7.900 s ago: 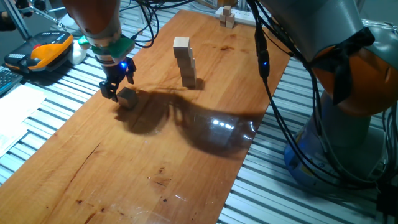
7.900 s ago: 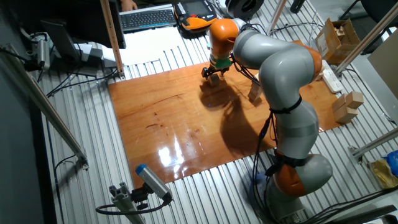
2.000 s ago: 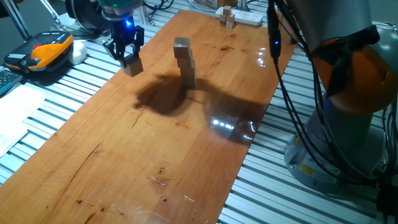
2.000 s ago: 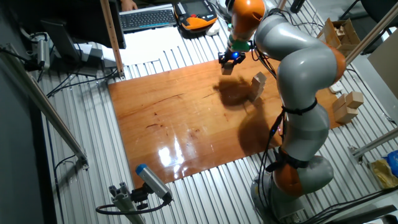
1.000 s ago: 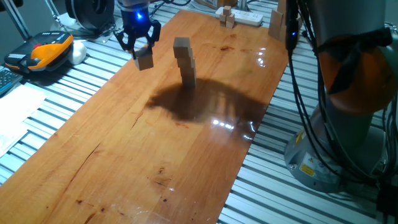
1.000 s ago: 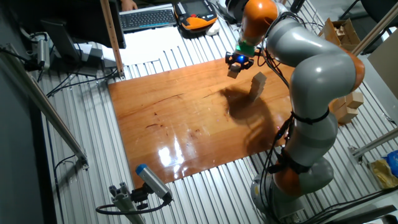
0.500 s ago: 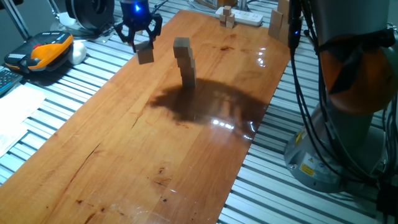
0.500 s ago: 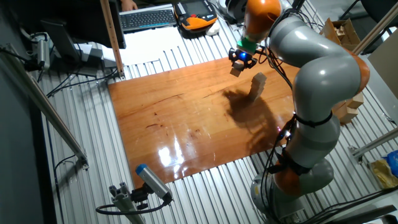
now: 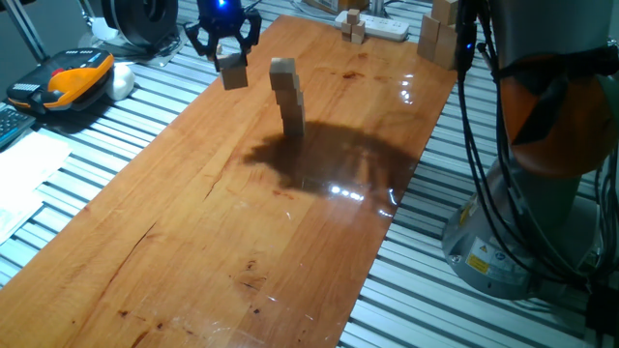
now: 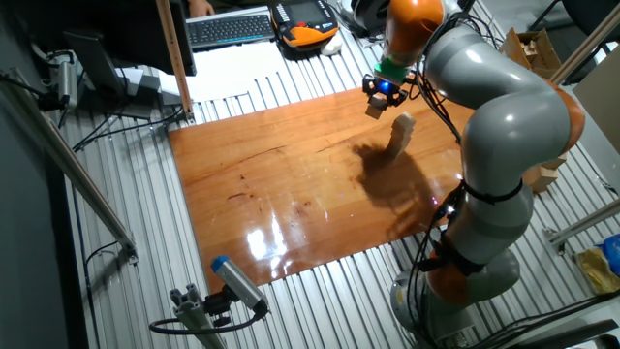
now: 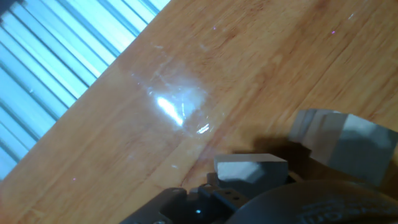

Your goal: Stack the blocks in a vertical line of five

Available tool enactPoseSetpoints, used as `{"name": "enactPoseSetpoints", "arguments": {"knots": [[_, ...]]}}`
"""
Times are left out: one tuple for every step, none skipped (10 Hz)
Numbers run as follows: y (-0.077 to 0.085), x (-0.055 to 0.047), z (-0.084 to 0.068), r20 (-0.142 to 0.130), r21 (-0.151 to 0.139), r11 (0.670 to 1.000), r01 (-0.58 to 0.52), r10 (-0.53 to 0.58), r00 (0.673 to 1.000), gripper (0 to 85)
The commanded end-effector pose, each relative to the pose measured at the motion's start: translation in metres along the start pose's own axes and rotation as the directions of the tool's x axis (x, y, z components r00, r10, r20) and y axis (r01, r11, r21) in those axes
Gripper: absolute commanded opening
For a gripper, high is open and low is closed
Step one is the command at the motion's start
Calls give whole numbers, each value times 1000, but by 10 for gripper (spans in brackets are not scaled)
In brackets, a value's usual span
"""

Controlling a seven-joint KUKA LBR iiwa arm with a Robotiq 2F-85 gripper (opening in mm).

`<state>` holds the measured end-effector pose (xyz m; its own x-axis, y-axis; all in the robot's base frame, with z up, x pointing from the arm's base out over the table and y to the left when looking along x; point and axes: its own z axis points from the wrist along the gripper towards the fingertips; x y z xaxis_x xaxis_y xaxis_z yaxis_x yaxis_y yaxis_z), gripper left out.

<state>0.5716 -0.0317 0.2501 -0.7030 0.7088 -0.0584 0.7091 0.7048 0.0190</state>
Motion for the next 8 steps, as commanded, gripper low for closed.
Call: {"name": "enactPoseSetpoints", "arguments": {"knots": [[-3,0,-1,2,1,1000,0,0,1000,0],[-7,1,-3,5,2,1000,0,0,1000,0],[-11,2,-3,12,8,1000,0,0,1000,0],[-16,4,-4,22,16,1000,-1,1,1000,0],[-19,3,-5,26,21,1000,-3,3,1000,0],[-23,2,-5,29,23,1000,-6,6,1000,0],[-26,2,-5,31,23,1000,-18,18,999,0],[-29,1,-5,30,23,999,-47,47,998,0]]}}
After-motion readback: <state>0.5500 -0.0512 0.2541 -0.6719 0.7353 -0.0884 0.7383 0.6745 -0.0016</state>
